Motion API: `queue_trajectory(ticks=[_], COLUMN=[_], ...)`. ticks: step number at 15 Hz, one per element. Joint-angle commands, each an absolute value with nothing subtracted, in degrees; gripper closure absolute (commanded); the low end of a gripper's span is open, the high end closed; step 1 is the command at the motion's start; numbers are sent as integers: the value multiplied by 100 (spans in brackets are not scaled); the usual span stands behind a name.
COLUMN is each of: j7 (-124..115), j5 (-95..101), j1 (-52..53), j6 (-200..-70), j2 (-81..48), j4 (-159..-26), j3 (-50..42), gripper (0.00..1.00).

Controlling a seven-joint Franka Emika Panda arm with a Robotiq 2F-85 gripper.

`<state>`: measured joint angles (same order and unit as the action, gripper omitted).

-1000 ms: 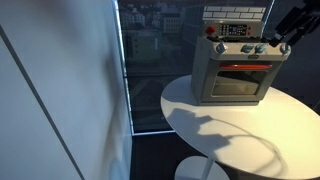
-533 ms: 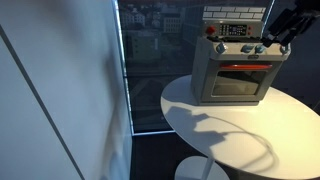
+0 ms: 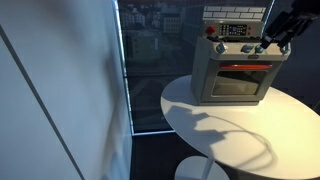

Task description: Turn the far right blue stove dial a little to the right

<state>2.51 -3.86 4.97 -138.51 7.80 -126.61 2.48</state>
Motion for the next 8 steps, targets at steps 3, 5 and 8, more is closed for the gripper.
queue_trajectory(ticks=[3,5,8], j7=[223,217,201], j5=[-423,-381,-350], j1=[483,493,515], j6=[-14162,-14278,-14372], j2=[275,113,-138], j4=[-12232,-12116,-11923], j3=[309,345,410], gripper=[0,0,0])
